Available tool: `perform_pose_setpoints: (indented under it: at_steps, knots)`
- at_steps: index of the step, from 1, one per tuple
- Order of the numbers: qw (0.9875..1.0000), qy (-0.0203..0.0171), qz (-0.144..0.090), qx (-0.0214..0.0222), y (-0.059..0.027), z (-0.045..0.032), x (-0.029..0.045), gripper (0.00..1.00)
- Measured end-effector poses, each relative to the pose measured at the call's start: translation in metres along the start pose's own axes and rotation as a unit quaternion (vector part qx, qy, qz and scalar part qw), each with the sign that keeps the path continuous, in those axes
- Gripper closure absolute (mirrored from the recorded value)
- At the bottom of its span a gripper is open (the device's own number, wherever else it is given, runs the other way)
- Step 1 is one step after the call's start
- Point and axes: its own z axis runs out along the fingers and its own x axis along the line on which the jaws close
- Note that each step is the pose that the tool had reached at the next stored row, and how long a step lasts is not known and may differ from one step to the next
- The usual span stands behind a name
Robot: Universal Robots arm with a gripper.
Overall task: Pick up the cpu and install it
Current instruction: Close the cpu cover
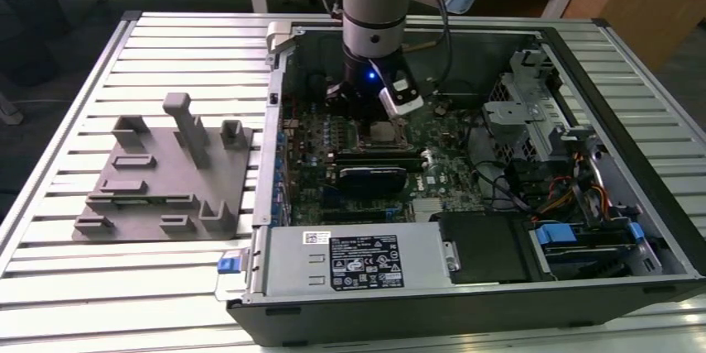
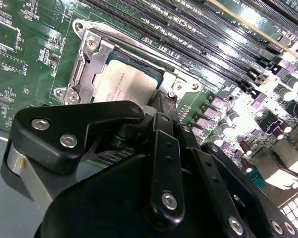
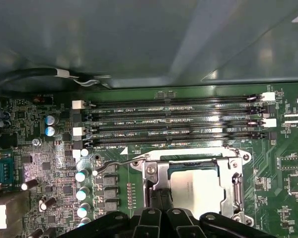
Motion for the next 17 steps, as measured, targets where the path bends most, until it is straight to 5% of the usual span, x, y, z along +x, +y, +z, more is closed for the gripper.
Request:
perform_pose_setpoints:
  at_steps: [17]
  knots:
    - [1.0,-0.0001,0.0,-0.0001,0.0001,-0.0026,-0.0001,0.89]
